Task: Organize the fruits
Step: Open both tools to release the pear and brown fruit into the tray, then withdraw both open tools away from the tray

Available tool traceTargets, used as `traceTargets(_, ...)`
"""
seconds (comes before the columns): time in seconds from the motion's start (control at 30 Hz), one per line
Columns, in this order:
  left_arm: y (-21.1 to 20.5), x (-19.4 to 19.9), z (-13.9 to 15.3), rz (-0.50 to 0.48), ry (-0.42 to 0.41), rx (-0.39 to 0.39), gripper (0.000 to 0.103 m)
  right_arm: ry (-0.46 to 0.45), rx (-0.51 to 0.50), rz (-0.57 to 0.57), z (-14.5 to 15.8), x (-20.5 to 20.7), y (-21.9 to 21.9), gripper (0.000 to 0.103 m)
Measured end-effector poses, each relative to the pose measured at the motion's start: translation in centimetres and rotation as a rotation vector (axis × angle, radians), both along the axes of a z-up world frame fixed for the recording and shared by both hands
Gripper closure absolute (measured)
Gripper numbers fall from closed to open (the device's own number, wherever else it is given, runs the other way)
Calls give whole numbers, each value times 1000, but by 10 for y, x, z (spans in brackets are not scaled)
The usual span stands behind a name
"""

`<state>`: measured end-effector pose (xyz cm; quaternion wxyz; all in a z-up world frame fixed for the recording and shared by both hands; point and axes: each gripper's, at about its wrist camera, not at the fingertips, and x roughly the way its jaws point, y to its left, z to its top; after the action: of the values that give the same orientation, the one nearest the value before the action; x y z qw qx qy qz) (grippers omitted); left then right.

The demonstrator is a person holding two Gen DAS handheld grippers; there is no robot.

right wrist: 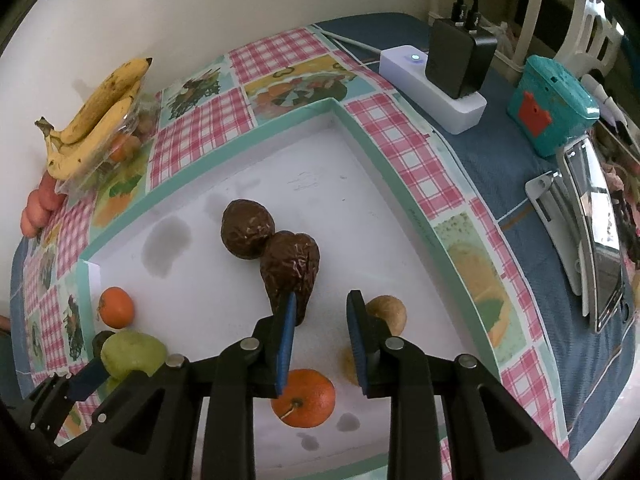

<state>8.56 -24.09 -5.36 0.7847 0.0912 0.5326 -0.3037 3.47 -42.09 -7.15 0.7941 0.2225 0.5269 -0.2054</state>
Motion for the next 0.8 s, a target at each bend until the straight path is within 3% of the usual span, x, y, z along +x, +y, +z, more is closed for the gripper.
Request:
traceTargets(0.17,14,2,8,43,5,7,53,-7,-30,15,9,1,7,76)
traceTargets(0.23,24,4,12,67,3,3,44,-8,-51,38,14,2,15,66)
traceTargets(0.27,28,5,14,77,1,-4,40,-7,-60,49,15,3,18,54)
traceTargets(0.43,63,15,17,194,-7,30,24,-3,-86,107,18,8,40,46)
traceTargets(0.5,81,23,13,268,-3,63,18,0,-115,124,19,9,51,31)
traceTargets(0.57,100,29,6,339,6,82,6,-1,-140,140,20,9,61,29)
traceTargets(0.67,119,32,-1,386,15,97,3,0,-154,172,19,7,76,29)
traceTargets(0.77,134,30,-2,413,-1,93,0,3,-175,196,17,4,89,11)
traceTargets(0.8,138,27,-1,411,-8,89,0,1,-181,203,17,3,92,10)
